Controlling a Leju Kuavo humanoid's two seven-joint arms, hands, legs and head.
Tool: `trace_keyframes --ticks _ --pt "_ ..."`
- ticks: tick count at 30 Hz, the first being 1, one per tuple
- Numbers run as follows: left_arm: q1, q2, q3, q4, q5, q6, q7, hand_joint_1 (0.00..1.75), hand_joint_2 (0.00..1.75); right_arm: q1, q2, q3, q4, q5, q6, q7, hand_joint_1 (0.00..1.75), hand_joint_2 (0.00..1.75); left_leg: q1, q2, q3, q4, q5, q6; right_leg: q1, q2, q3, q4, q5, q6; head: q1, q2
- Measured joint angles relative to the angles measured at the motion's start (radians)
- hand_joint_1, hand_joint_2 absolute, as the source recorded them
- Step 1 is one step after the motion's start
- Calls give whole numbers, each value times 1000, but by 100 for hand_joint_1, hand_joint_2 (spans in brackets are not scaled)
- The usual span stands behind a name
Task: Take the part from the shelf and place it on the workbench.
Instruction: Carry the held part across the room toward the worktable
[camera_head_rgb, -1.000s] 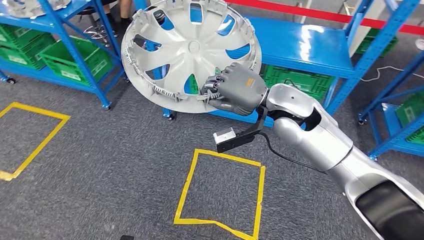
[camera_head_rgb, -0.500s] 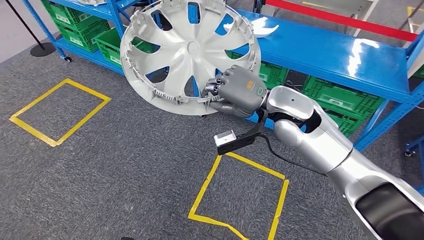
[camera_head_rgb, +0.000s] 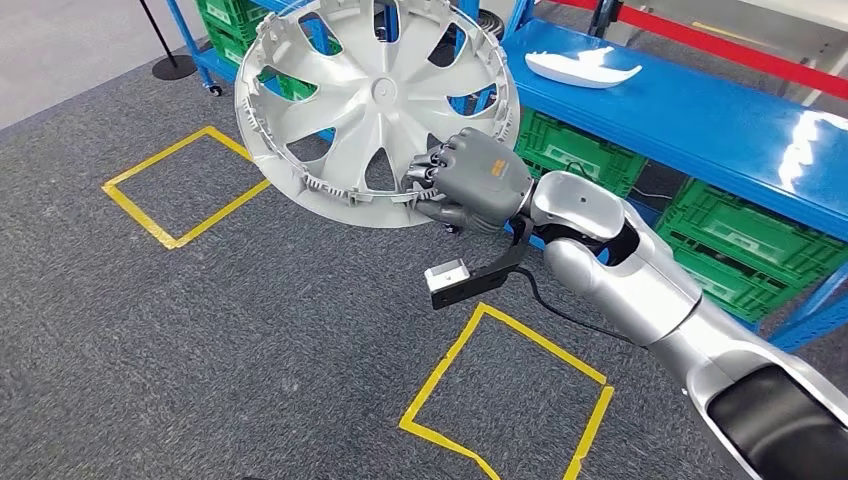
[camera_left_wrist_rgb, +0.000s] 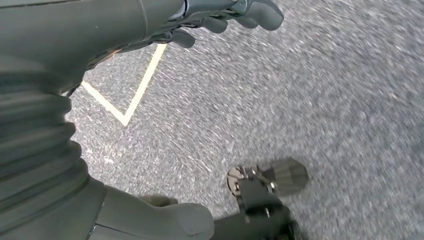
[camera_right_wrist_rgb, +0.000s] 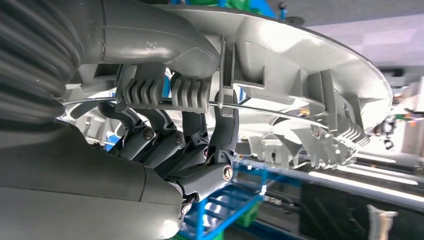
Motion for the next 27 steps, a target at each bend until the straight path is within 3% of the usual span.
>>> trace_keyframes --ticks 1,3,5,7,8,9,10,12,14,16,18,20,22,23,24,27 --pt "1 1 0 0 0 1 0 0 175 0 1 0 0 1 0 -1 175 175 1 -11 -1 -3 3 7 -2 5 0 3 -5 6 0 0" --pt "0 1 0 0 0 3 -1 0 175 0 2 -1 0 1 0 -1 175 175 5 -34 0 -8 10 19 -8 53 -20 54 -41 14 2 0" --pt "-2 0 0 0 -1 4 -2 0 175 2 3 -3 0 2 1 1 175 175 6 -57 -1 -9 13 26 -11 106 -76 177 -102 15 4 0" --pt "-1 -1 0 0 -2 4 -3 0 175 8 2 -4 1 4 2 3 175 175 4 -83 -3 -8 14 28 -10 119 -126 275 -129 15 4 0" --pt "0 -1 0 0 -3 4 -3 0 175 11 2 -5 1 4 2 3 175 175 4 -96 -3 -7 15 28 -10 120 -128 274 -116 13 4 0" --pt "0 0 0 0 -3 4 -3 0 175 13 2 -6 1 4 2 3 175 175 4 -110 -3 -5 15 27 -11 123 -109 234 -88 11 4 0" --pt "1 0 0 0 -4 5 -3 0 175 14 2 -8 1 4 2 3 175 175 4 -123 -4 -3 16 25 -12 133 -76 164 -53 8 4 0" --pt "0 -1 0 0 -7 6 -4 0 175 15 2 -12 0 5 2 3 175 175 4 -145 -9 2 19 16 -12 162 -20 48 -15 5 4 0" --pt "1 -1 0 0 -9 6 -4 0 175 16 2 -15 0 5 2 4 175 175 6 -162 -16 0 25 2 -6 171 -8 16 -12 -1 4 0" --pt "4 -1 0 0 -9 7 -4 0 175 16 3 -16 0 6 2 5 175 175 9 -173 -22 -4 32 -11 -5 153 -6 10 -4 -14 4 0" --pt "6 0 0 0 -9 8 -4 0 175 15 4 -16 0 6 2 5 175 175 5 -141 -39 24 14 -21 -9 134 -1 2 4 -29 2 0" --pt "5 0 0 0 -10 8 -5 0 175 17 5 -17 0 8 1 5 175 175 2 -86 -87 130 -46 -26 -8 112 0 -2 7 -37 -2 0" --pt "5 0 0 0 -10 10 -7 0 175 21 5 -18 0 12 1 4 175 175 3 -62 -138 250 -99 -29 -5 88 -1 -2 6 -39 -2 0" --pt "6 0 0 0 -10 11 -10 0 175 23 6 -18 0 14 1 4 175 175 3 -59 -145 272 -102 -29 -4 77 -1 -2 6 -40 -3 0" --pt "8 0 0 0 -10 14 -15 0 175 25 6 -18 0 15 1 3 175 175 3 -56 -132 254 -88 -29 -3 65 -1 -1 6 -39 -3 0" --pt "9 0 0 -2 -15 50 -60 0 175 26 7 -20 0 17 1 3 175 175 -2 -12 -19 58 -17 -18 0 30 1 -1 2 -33 -2 0"
